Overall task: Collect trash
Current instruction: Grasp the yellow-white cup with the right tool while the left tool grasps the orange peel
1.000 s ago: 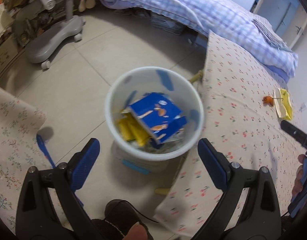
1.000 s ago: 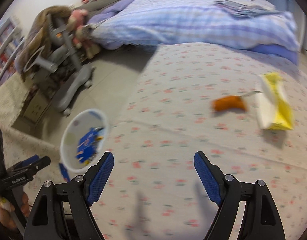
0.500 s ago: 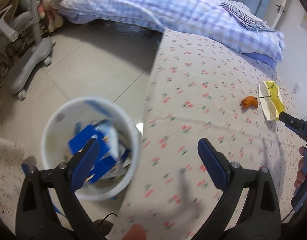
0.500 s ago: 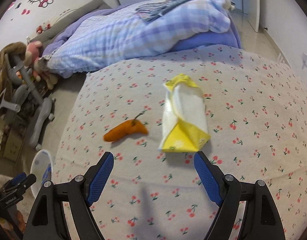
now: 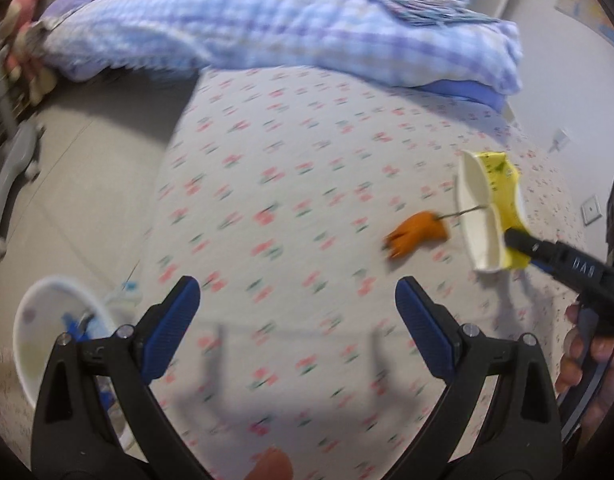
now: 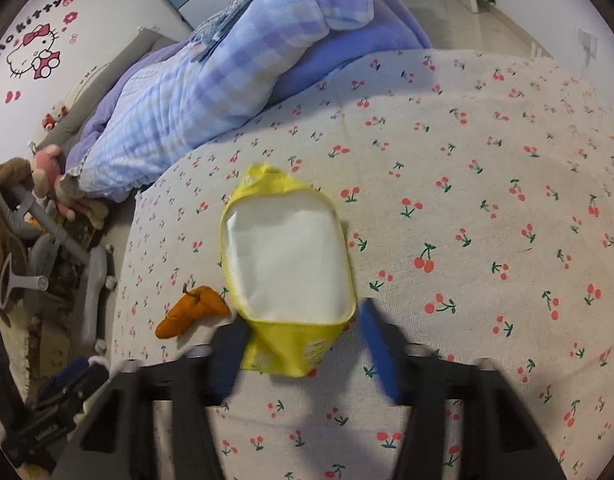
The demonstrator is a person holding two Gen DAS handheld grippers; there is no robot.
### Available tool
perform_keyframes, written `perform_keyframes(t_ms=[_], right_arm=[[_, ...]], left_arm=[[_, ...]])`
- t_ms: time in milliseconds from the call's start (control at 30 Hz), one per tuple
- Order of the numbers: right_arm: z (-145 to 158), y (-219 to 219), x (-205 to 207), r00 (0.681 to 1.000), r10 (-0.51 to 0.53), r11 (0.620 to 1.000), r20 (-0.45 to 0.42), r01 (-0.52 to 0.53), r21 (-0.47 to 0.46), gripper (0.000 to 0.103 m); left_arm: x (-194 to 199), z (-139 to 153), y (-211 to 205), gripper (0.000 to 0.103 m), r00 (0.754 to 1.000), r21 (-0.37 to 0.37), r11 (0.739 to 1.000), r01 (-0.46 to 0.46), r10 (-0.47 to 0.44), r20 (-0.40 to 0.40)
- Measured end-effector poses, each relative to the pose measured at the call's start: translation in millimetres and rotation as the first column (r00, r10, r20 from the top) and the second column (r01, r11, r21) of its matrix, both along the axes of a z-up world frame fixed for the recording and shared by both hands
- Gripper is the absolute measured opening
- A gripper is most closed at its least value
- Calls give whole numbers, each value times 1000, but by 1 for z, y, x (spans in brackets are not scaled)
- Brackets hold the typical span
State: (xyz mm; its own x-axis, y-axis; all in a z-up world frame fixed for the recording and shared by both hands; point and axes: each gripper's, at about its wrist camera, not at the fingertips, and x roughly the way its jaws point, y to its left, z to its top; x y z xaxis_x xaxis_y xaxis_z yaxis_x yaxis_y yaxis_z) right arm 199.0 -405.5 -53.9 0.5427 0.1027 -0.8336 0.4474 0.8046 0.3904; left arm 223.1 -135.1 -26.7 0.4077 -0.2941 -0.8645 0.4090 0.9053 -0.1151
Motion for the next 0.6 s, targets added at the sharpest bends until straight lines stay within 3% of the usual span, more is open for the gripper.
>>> perform_keyframes(t_ms=[67, 133, 200, 467, 600], right_arm=[[2, -3, -4, 1000, -2, 1000, 7, 2, 9, 42], [11, -8, -10, 1000, -4, 1000, 23, 4, -2, 16], [16, -12, -16, 999, -6, 1000, 34, 6, 0, 12], [27, -33, -41, 999, -28, 999, 38, 29, -15, 11], [31, -45, -55, 998, -41, 999, 37, 41, -11, 11]], left_arm=[[1, -1, -15, 98, 999, -5, 999, 34, -34, 18], [2, -6, -28, 97, 998, -15, 998, 61, -60, 27], [5, -12, -38, 93, 997, -27, 997, 79, -78, 21], [21, -28, -62, 75, 992, -121, 985, 121, -123, -7], [14, -33, -81, 67, 983, -108, 977, 186, -186, 6]])
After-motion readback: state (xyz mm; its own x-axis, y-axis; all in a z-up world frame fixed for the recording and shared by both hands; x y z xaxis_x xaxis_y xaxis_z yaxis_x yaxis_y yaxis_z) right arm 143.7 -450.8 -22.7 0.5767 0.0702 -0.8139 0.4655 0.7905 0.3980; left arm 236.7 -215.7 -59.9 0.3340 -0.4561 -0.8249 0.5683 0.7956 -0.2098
